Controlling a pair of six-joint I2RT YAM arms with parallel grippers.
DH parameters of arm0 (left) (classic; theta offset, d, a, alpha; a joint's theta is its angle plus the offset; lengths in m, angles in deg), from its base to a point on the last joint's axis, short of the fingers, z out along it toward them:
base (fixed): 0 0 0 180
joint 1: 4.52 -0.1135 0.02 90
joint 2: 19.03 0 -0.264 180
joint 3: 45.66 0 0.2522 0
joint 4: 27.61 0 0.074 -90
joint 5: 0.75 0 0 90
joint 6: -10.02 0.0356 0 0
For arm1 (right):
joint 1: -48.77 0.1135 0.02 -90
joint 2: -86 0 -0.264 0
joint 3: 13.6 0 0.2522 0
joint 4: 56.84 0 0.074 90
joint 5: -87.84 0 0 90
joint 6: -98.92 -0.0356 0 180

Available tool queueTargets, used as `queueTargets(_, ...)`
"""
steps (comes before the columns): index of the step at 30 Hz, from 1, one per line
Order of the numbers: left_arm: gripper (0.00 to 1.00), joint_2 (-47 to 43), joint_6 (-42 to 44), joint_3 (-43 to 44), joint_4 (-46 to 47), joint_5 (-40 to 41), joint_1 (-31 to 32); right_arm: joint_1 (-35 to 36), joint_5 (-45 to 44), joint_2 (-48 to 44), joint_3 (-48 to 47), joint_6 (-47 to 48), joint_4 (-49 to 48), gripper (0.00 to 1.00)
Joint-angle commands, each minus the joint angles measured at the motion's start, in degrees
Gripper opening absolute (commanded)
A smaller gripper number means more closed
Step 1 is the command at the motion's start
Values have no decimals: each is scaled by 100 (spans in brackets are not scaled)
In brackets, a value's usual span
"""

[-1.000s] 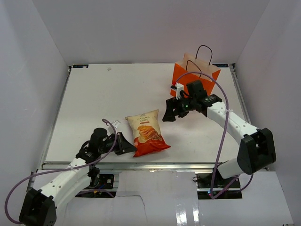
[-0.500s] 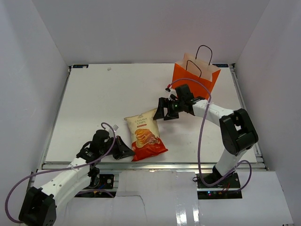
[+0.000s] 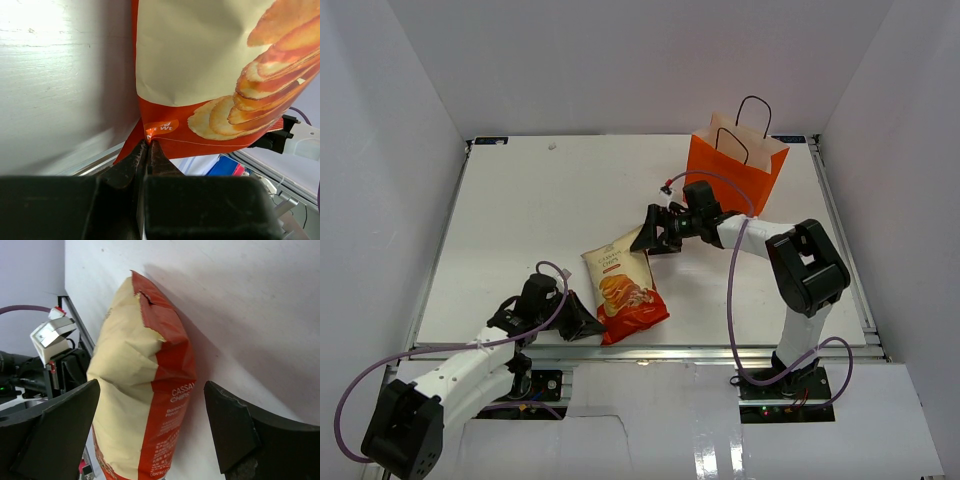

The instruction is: Place the snacks into the paper bag

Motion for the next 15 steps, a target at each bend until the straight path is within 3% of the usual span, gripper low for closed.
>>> queueTargets(1,12,52,36,86,-204,256,29,94,515,96,49,-353,-837,90)
queueTargets(15,13,122,53,69,-187,247,37,314,217,729,-592,-230,-619,91)
